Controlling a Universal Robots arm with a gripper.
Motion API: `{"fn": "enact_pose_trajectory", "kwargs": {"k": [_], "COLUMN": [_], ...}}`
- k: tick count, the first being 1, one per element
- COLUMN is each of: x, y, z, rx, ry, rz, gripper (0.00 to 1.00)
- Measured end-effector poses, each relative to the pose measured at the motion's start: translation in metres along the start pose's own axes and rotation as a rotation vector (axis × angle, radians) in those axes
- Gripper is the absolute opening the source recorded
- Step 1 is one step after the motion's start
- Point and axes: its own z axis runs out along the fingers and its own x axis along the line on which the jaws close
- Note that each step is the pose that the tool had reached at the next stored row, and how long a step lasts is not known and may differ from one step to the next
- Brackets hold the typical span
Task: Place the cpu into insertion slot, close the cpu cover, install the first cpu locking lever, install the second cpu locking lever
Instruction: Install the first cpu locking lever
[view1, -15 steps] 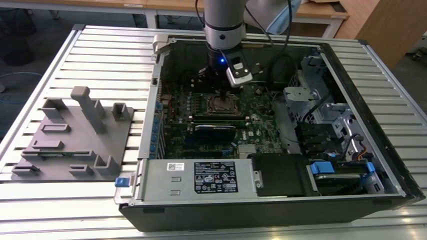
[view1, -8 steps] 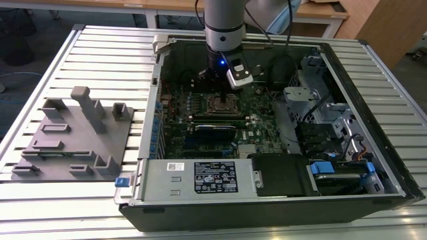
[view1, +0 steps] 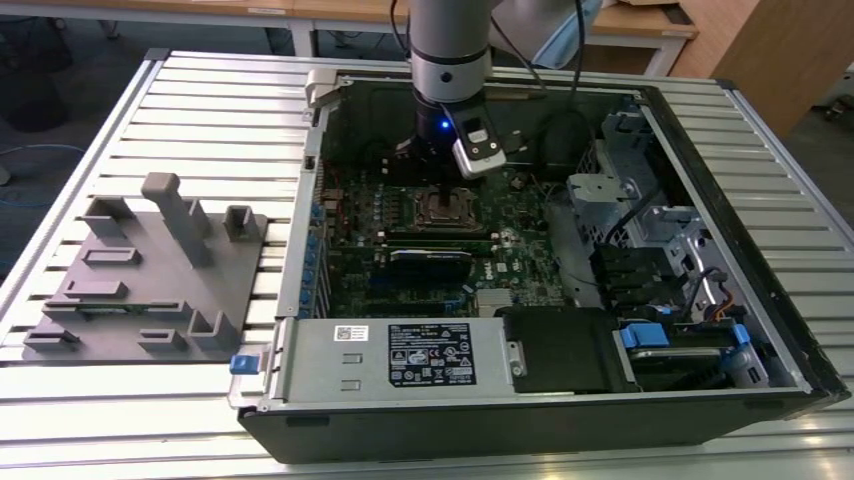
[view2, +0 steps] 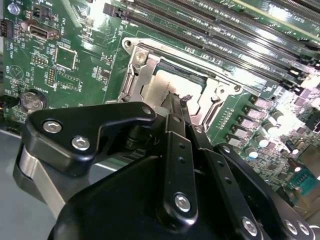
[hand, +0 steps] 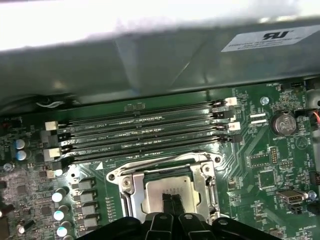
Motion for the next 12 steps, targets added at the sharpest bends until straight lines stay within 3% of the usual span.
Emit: {"fn": "enact_pose_trajectory", "kwargs": {"k": [1,4,9,12], "x": [-0.0001,-0.0004,-0.0007,-0.0055], "y": [0.0001,0.0001,0.0002,0.001], "z": [0.0002,0.0008,0.0008,0.0012], "rx": [0.0003,0.0058,0.0064,0.0064], "ry": [0.0033,0.0373,0.0406,0.0409], "rz": [0.0,-0.001,-0.001,-0.001], "gripper": [0.11,0.11,0.11,0.11]}}
